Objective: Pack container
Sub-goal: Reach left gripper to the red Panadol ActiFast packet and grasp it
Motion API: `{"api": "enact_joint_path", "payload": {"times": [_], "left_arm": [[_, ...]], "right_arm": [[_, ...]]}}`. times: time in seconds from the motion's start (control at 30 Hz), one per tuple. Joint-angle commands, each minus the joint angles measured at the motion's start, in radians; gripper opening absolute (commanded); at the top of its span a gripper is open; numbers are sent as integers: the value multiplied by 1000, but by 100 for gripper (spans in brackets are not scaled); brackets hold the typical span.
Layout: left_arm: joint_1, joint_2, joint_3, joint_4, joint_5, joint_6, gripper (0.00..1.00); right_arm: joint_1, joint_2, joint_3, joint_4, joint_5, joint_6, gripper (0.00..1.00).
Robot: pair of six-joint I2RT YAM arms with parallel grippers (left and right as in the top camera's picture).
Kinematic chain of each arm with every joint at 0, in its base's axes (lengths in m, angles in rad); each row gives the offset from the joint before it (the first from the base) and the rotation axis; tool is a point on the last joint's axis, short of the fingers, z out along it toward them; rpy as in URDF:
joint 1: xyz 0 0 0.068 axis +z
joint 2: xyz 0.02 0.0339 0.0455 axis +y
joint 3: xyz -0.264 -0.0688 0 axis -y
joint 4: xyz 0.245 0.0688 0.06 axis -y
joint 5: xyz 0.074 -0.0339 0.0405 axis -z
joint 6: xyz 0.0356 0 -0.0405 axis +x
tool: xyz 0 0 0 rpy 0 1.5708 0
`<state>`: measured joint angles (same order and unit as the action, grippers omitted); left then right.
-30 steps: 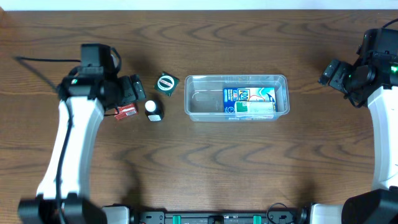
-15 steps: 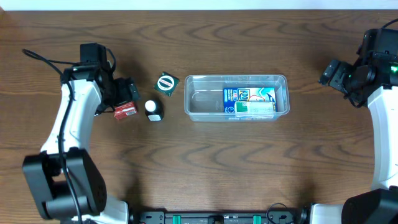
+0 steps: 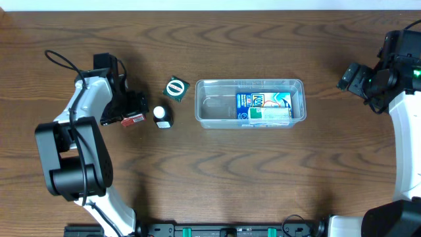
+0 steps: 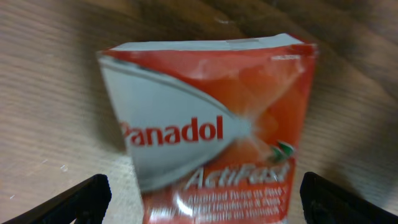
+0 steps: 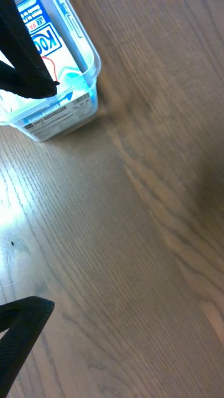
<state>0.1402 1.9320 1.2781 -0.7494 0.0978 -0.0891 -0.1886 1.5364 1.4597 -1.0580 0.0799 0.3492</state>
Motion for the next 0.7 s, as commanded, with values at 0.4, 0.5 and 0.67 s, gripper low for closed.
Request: {"api": "enact_joint_path", "payload": {"times": [0.4,0.5,0.67], "left_arm": [[0,75,19,30,-8,16,59],[0,60,26,25,-8,13,60],[0,5,80,-46,18,9,60]], "right_arm": [[-7,-5,12,-1,6,13,99],[-7,-5,12,-2,6,13,99],[-7,-5,12,-2,6,13,99]]}}
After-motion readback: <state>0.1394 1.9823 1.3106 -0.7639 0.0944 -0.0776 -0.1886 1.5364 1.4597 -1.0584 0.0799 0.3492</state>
